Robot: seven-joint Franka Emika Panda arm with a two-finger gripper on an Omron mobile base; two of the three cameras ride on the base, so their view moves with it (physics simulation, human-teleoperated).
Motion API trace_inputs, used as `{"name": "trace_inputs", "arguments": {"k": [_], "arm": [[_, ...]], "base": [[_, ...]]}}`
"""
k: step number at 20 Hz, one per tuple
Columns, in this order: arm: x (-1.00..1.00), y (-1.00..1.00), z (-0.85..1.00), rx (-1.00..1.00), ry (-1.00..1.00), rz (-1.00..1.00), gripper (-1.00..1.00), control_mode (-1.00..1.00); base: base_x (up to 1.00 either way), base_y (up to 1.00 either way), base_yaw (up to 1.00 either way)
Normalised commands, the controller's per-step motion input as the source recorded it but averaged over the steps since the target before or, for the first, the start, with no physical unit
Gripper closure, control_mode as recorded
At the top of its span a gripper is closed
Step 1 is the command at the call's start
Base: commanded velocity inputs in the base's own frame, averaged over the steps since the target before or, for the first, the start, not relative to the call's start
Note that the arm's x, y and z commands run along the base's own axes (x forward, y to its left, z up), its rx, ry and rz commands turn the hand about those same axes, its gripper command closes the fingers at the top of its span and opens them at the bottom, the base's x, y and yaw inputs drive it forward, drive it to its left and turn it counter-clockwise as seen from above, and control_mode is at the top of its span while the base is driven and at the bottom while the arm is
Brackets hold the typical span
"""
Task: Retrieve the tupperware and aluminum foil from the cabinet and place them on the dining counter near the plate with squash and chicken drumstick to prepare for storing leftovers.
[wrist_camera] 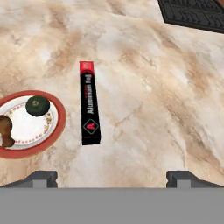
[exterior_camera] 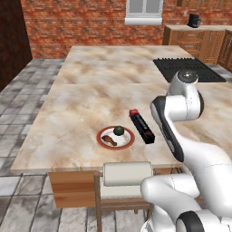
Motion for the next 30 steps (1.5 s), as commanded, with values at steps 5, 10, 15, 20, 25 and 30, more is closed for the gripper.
{"name": "trace_inputs", "arguments": {"k": [5,10,15,20,25,30], "arm": [[-0.93,0.20,0.18,-0.08,0.00,0.00,-1.00,-1.00],[-0.49,0.03,0.00,-0.01,0.00,0.03,-1.00,-1.00],[-0.32,0.00,0.00,0.00,0.00,0.04,-1.00,-1.00],[0.00,0.00,0.00,0.00,0.00,0.00,-1.00,1.00],[0.00,0.00,0.00,0.00,0.00,0.00,-1.00,1.00],[0.00,0.00,0.00,0.00,0.00,0.00,-1.00,1.00]], "base": [[0.00,0.00,0.00],[0.00,0.00,0.00],[0.00,0.00,0.00],[-0.83,-0.15,-0.06],[-0.82,-0.71,-0.39],[-0.54,-1.00,-0.45]]}}
